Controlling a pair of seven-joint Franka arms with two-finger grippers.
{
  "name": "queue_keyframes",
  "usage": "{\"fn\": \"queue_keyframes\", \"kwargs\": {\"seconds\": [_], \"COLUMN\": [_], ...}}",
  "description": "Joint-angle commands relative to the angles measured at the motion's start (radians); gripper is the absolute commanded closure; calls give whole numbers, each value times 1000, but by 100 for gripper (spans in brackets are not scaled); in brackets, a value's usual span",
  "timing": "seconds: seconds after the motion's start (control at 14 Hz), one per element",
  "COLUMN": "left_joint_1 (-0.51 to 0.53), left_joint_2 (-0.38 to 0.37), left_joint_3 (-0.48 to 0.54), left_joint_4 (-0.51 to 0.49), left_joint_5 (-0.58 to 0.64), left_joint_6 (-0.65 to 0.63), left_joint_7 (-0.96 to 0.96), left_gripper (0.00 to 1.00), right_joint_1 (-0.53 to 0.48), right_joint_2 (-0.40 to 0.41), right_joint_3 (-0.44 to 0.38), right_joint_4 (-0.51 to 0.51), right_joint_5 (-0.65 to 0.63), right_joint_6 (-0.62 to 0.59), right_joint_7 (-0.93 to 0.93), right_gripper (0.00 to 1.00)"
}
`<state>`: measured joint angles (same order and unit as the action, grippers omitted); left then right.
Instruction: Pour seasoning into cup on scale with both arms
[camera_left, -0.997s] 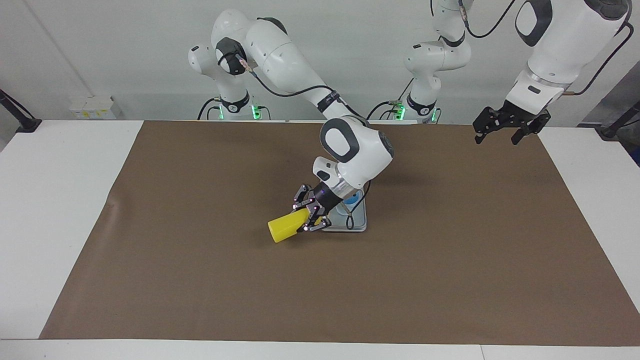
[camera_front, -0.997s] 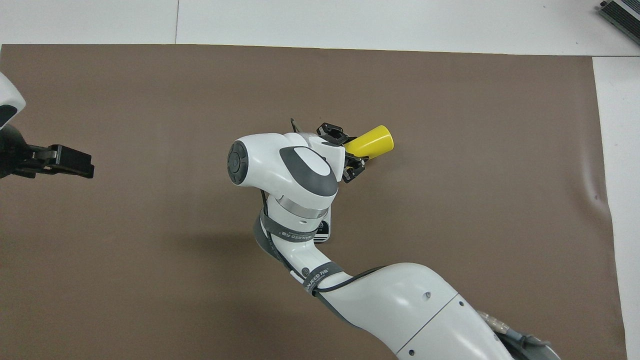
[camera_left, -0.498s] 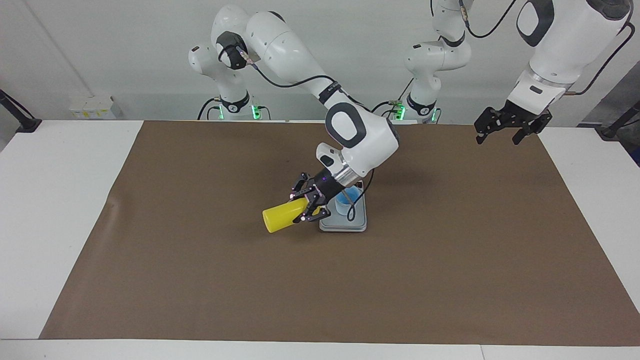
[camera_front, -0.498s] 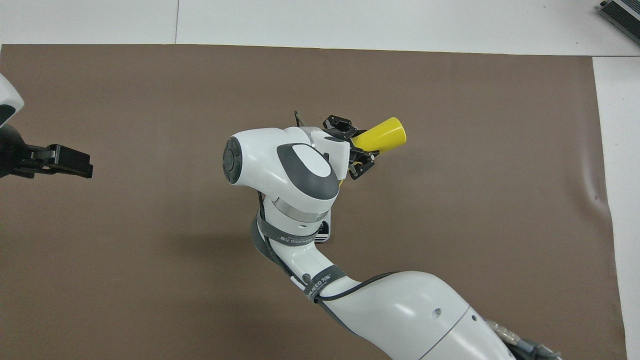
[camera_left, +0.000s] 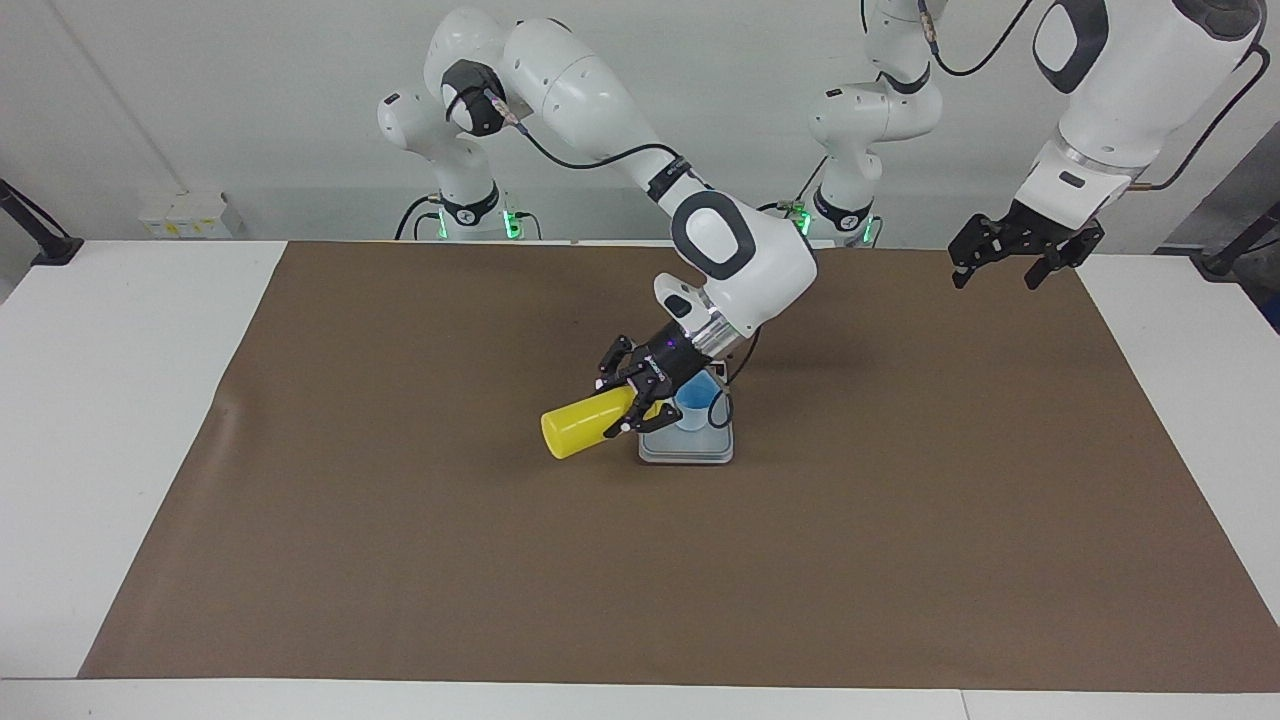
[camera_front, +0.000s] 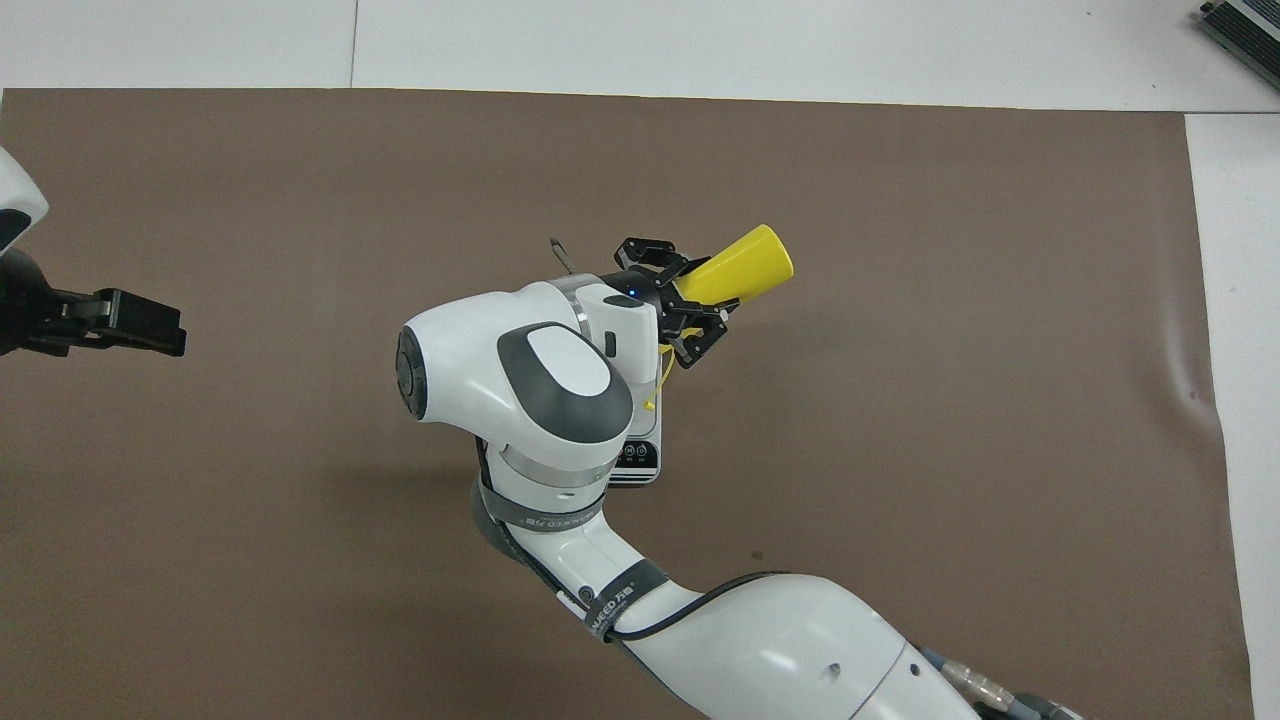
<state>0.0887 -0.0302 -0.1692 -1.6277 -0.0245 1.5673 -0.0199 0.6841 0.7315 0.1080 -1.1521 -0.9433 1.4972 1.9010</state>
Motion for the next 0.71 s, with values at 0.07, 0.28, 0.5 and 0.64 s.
{"fn": "queue_keyframes", "kwargs": {"seconds": [0.07, 0.28, 0.5, 0.64], "left_joint_1": [13, 13, 13, 13], "left_joint_2": [-8, -8, -10, -8], "left_joint_3": [-7, -7, -7, -7], "left_joint_4": [2, 2, 2, 2], "left_joint_5": [9, 9, 9, 9], "left_joint_6": [-9, -9, -9, -9], "left_joint_7": [5, 5, 5, 6], "left_gripper": [0, 0, 0, 0], "right_joint_1": [3, 3, -6, -24], "right_joint_2": [-17, -17, -20, -55], "right_joint_3": [9, 9, 6, -2], "right_joint_4": [-6, -6, -5, -6], "right_joint_5": [-29, -34, -22, 65], "right_joint_6": [-14, -23, -28, -37], "right_joint_7": [18, 18, 15, 24], "right_gripper": [100, 100, 100, 100]}}
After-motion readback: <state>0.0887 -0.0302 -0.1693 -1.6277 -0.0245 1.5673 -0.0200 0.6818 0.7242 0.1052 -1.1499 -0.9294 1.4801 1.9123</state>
